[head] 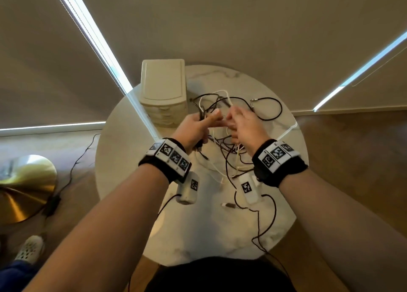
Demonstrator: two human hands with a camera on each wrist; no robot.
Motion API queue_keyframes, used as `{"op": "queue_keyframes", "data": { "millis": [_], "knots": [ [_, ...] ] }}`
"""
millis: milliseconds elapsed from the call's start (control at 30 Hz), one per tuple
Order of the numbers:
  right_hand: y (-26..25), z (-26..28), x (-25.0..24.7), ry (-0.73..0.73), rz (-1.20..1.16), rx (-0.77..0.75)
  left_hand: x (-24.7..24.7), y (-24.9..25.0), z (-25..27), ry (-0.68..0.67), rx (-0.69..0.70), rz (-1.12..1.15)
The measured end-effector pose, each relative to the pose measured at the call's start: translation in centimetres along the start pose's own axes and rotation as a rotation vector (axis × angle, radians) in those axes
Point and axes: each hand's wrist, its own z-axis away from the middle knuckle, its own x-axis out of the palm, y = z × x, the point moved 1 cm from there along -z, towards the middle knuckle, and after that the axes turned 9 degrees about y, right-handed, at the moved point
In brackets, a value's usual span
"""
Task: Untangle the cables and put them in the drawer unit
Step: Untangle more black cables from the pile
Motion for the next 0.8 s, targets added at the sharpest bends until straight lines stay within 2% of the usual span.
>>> {"op": "queue_keyframes", "data": {
  "millis": [100, 233, 333, 467, 567, 700, 800],
  "knots": [
    [-0.5, 0.5, 1.8, -0.161, 0.064, 0.004, 1.5, 1.1, -0.6, 0.04, 0.009, 0.032],
    [-0.4, 0.3, 1.4, -0.194, 0.045, -0.091, 1.2, 3.6, -1.9, 0.112, 0.092, 0.017],
    [1.7, 0.7, 0.4, -0.239, 0.148, -0.111, 0.4, 4.9, -3.0, 0.175, 0.093, 0.027],
    [7.5, 2.1, 0.2, -0.303, 0.271, 0.002, -1.2, 5.5, -4.2, 0.3, 0.112, 0.037],
    [11.2, 3.5, 0.1, -0.282, 0.355, 0.079, -1.9, 5.2, -4.3, 0.314, 0.151, 0.023],
    [14.8, 6.0, -0.5, -0.359, 0.557, 0.154, -3.0, 5.1, -4.2, 0.377, 0.163, 0.03],
    [16.7, 7.3, -0.8, -0.349, 0.505, 0.296, -3.9, 4.7, -4.3, 0.378, 0.171, 0.003]
  ]
}}
